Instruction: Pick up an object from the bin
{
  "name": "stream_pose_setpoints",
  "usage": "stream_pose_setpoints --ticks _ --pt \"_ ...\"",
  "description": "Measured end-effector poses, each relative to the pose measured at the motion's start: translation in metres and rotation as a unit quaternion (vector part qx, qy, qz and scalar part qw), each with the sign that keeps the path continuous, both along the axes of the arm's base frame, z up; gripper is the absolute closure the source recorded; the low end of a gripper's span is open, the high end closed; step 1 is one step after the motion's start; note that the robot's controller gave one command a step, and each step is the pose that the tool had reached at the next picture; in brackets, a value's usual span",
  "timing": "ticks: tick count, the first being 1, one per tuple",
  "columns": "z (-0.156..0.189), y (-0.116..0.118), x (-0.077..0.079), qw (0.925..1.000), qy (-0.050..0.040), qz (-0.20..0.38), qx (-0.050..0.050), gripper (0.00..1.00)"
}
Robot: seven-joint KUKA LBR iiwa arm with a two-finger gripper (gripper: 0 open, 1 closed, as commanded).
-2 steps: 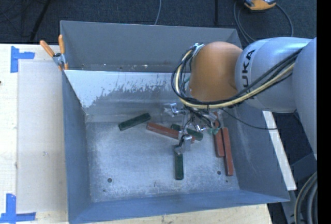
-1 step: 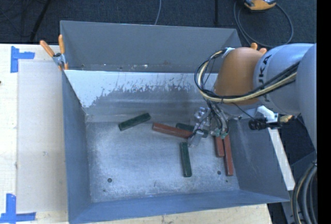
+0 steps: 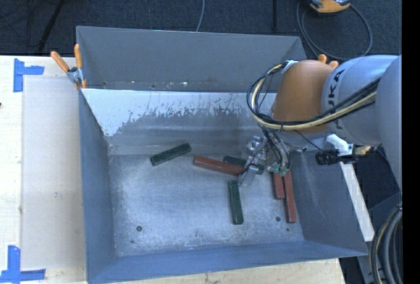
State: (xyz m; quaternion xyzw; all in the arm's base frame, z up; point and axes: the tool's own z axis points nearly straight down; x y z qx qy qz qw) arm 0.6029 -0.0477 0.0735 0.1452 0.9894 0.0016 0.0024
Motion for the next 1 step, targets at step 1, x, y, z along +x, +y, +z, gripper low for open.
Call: stream_pose_setpoints --ticks 1 --pt "0.1749 -0.0230 0.0111 1.0000 -0.0014 0.000 -0.002 1.00"
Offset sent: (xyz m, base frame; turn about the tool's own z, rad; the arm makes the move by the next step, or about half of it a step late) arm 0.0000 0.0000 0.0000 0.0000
